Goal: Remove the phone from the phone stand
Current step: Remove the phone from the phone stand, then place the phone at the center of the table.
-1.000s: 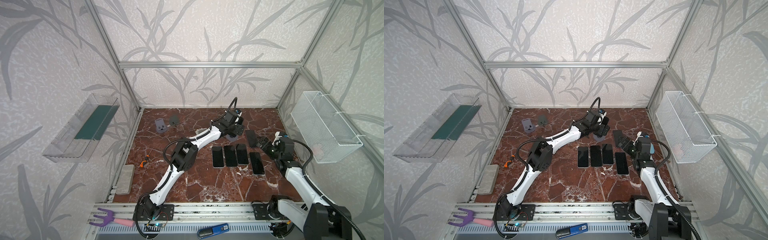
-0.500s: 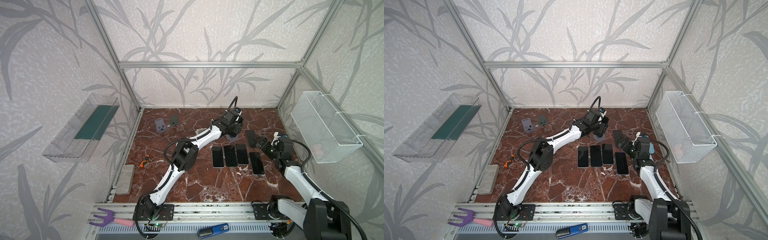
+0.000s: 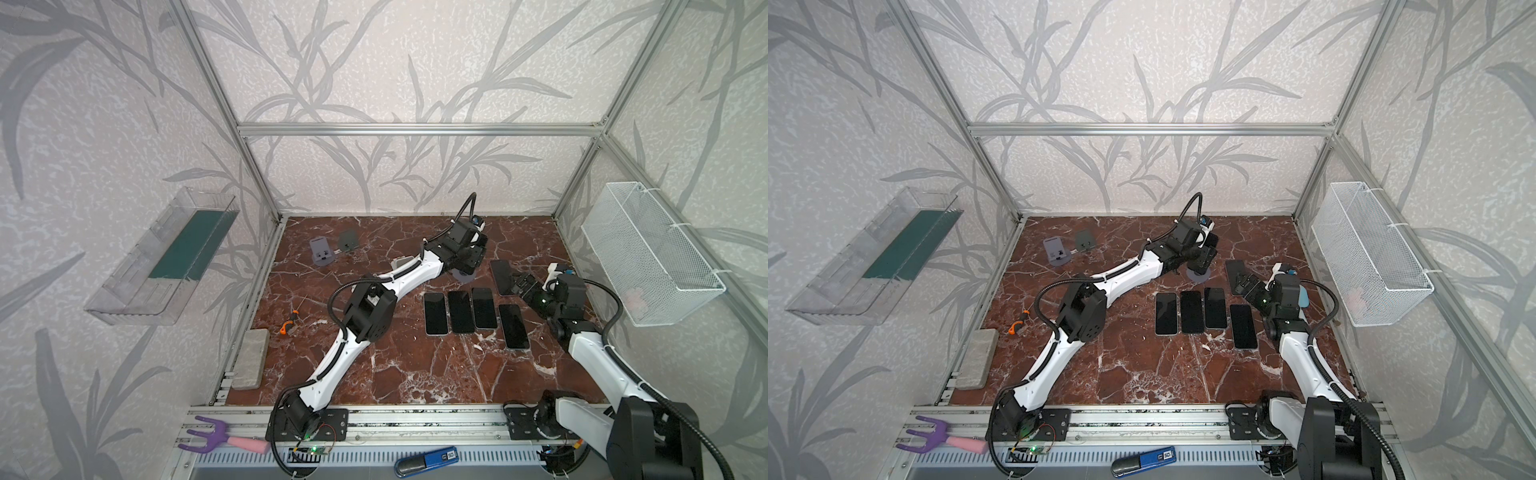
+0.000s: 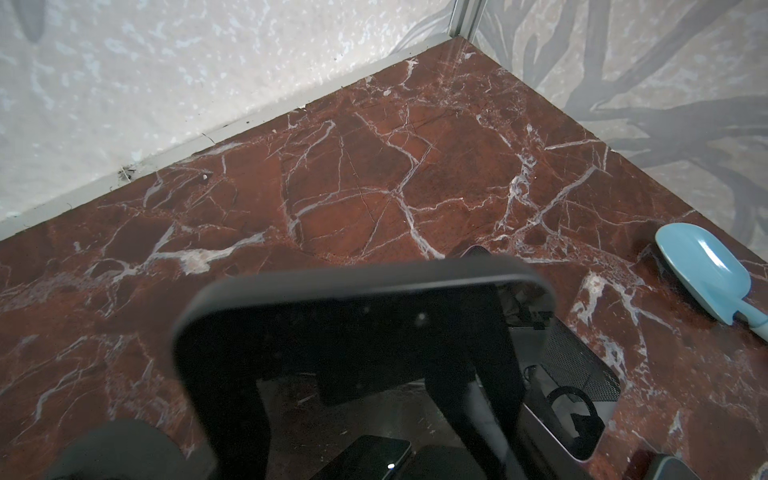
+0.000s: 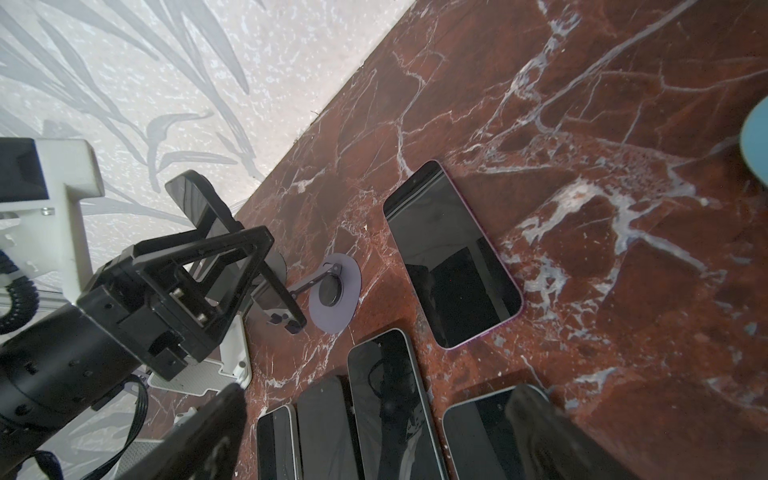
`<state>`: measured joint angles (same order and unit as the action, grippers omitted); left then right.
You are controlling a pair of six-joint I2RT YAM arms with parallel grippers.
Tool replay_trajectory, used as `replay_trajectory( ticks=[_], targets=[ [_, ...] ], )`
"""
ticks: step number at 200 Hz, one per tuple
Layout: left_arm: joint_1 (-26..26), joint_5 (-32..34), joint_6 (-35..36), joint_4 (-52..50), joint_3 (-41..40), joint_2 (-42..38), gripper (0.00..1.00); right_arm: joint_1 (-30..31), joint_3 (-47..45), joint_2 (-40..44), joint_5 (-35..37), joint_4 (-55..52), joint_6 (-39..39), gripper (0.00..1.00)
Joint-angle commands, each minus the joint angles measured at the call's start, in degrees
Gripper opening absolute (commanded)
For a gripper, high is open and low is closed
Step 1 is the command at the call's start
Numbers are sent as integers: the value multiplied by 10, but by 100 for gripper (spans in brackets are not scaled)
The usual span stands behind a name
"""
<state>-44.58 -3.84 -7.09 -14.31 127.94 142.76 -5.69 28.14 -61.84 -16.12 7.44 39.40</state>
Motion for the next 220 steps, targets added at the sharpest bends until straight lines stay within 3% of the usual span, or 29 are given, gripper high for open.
replay_trajectory(
  ticks=[1,38,103,145,179,220],
  targets=[
    [-2,-10,3,17,-23,-59,51,-2,-7,3,1,10,-2,97],
    [-4,-8,10,66,-90,-132,49,-3,-3,1,-5,13,0,96],
    [-5,12,9,62,-140,-222,48,-3,-5,14,-8,10,1,96],
    [-7,134,-25,84,-304,-380,45,-2,-8,14,-24,24,11,95],
    [-8,216,-79,36,-441,-499,44,-2,-12,17,-36,34,19,95],
    [-9,252,-229,-39,-599,-583,43,-2,-13,27,-47,37,21,94]
  ],
)
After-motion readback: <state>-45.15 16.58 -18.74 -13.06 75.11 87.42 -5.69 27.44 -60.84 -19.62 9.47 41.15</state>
